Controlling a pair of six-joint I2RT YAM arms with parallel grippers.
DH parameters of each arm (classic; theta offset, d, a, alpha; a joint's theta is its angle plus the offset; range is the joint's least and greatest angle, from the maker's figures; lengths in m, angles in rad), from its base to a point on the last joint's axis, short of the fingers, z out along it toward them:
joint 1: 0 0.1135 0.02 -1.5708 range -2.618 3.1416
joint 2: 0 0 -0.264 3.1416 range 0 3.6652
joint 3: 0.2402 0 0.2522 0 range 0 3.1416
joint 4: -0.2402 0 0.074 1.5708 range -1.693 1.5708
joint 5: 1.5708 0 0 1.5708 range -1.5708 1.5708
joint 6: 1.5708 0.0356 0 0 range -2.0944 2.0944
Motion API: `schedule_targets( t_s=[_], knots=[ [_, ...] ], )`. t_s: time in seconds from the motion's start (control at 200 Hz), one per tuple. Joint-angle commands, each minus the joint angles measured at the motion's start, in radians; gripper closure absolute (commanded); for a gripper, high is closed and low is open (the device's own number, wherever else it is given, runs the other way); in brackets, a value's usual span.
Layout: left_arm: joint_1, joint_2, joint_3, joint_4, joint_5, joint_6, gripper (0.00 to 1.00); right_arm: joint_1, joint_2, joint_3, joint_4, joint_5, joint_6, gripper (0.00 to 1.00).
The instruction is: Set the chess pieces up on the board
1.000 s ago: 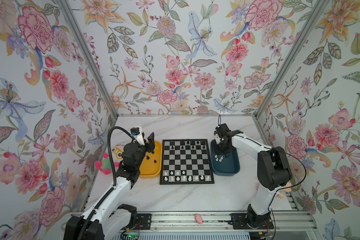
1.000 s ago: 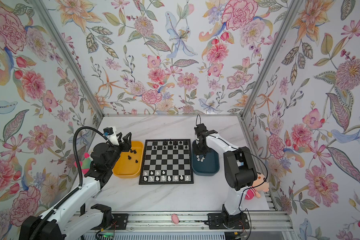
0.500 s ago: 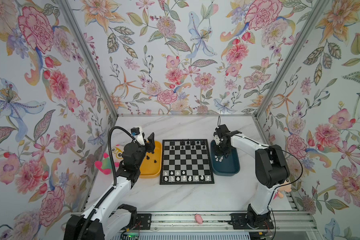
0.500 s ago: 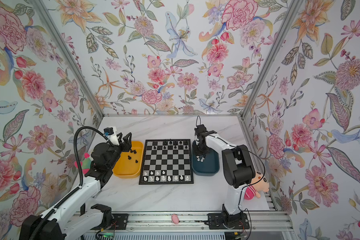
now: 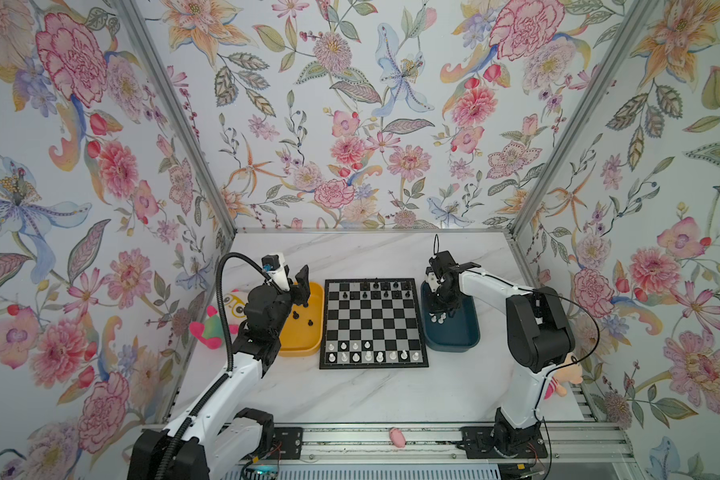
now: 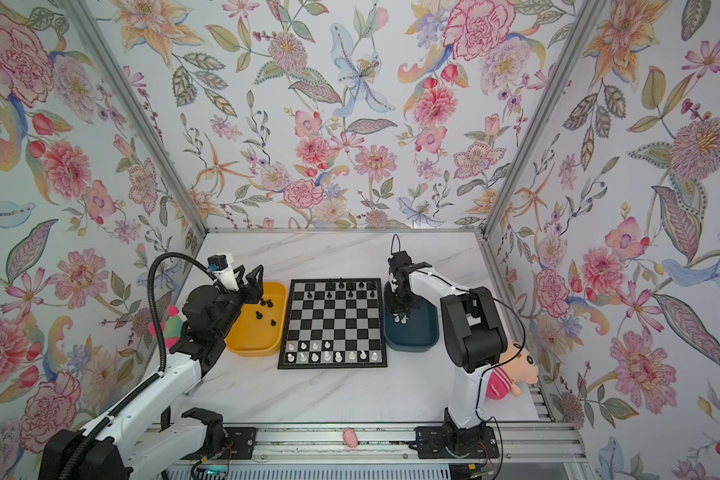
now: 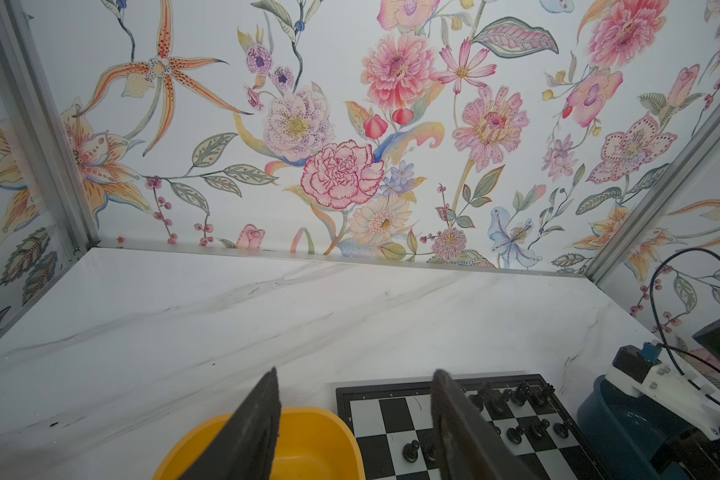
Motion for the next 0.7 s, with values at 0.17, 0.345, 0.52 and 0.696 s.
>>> schedule_targets(
  t_s=[0.17,0.345,0.52,0.696],
  knots=[
    [0.012,0.004,0.034,0.029,0.015,-0.009,0.41,-0.007,0.014,-0.014,-0.004,-0.01,-0.007,0.83],
    [0.011,0.007,0.034,0.03,0.018,-0.009,0.41,-0.007,0.015,-0.016,-0.004,-0.013,-0.004,0.87],
    [0.011,0.005,0.034,0.03,0.017,-0.009,0.41,-0.007,0.007,-0.016,-0.003,-0.011,-0.003,0.91],
    [0.012,-0.001,0.031,0.03,0.017,-0.007,0.41,-0.004,-0.014,-0.007,-0.014,-0.001,0.001,0.92]
  ],
)
